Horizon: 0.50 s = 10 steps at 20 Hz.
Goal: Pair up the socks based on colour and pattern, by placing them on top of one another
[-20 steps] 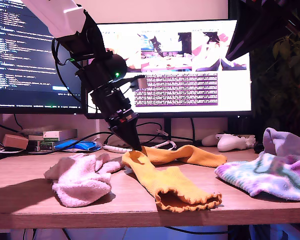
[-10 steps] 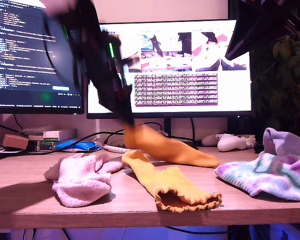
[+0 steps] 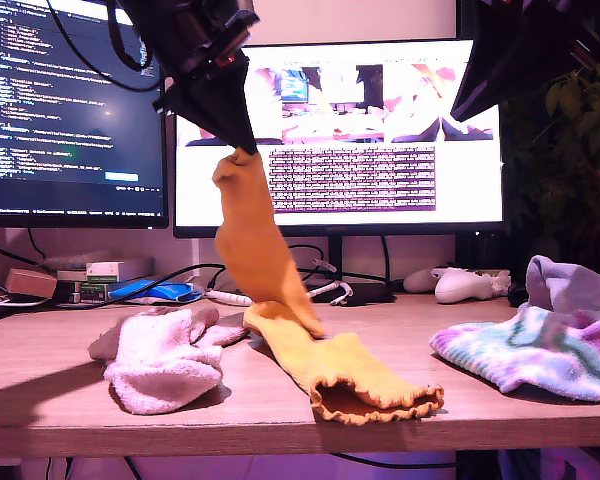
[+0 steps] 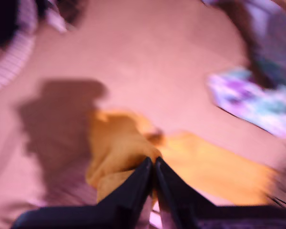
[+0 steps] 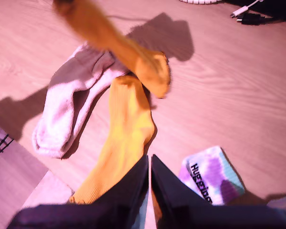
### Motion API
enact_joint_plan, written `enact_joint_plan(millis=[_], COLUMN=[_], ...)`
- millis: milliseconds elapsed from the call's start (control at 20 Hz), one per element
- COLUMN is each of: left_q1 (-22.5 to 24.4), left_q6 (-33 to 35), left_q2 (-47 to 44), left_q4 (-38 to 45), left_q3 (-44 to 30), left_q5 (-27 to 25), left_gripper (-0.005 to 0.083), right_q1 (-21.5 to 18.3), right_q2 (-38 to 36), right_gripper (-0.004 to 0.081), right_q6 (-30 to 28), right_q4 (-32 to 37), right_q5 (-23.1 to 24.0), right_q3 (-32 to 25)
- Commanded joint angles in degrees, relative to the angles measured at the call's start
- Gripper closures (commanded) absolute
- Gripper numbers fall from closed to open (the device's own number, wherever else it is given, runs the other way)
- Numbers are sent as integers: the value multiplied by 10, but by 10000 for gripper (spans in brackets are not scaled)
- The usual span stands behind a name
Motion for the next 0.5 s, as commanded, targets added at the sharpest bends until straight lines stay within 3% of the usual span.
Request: enact_joint_plan(millis=[0, 250, 450], left_q1=[-9, -22, -36], left_q6=[-6, -8, -10], left_q2=[-19, -58, -87], left_q4=[-14, -34, -64], left_q3=[-3, -3, -3], left_q5=[27, 67, 67], left_gripper=[794, 794, 793], right_q1=[2, 5, 6], right_q2=[7, 5, -16], right_gripper=[782, 783, 783], right_q6=[-11, -16, -3], right_q4=[-5, 28, 104], right_q5=[-12, -11, -1], right_q3=[-2, -24, -121])
